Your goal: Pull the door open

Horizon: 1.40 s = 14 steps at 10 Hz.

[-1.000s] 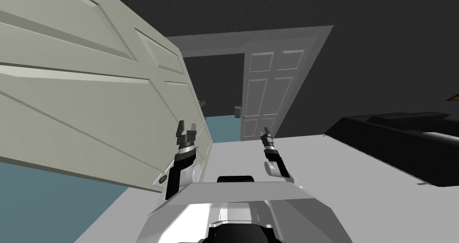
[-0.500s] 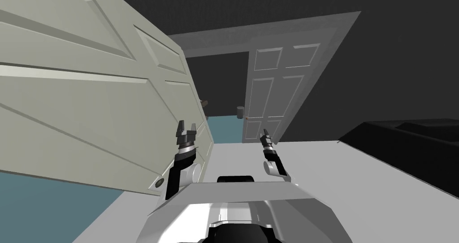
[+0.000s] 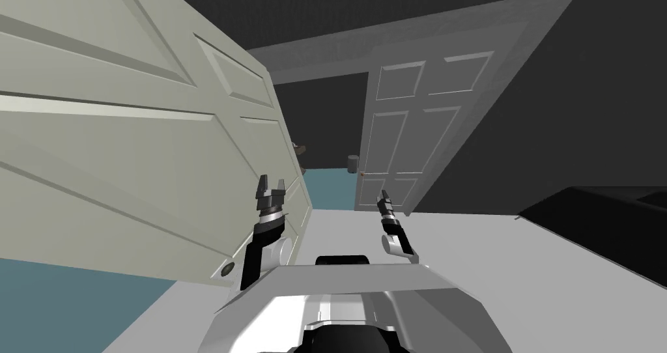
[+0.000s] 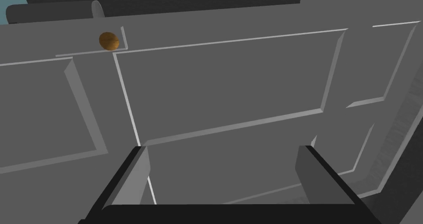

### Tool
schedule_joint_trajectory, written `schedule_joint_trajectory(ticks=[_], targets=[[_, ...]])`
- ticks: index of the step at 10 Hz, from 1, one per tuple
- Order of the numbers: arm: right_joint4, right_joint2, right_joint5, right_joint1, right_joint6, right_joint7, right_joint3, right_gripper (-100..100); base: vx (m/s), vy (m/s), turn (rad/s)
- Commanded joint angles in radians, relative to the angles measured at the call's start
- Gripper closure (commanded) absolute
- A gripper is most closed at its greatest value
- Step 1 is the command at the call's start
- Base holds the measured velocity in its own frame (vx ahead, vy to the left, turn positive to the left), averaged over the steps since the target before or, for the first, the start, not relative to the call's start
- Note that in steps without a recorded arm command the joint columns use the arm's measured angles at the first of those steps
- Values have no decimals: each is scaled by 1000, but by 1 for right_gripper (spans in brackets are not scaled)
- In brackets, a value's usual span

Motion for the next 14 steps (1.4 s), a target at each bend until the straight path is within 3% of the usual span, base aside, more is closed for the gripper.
schedule_joint_trajectory(ticks=[1,14], targets=[[48,-3,-15,-18,-14,8,2,-100,95,-47,99],[379,-23,-120,-142,-100,57,16,-100,86,-44,96]])
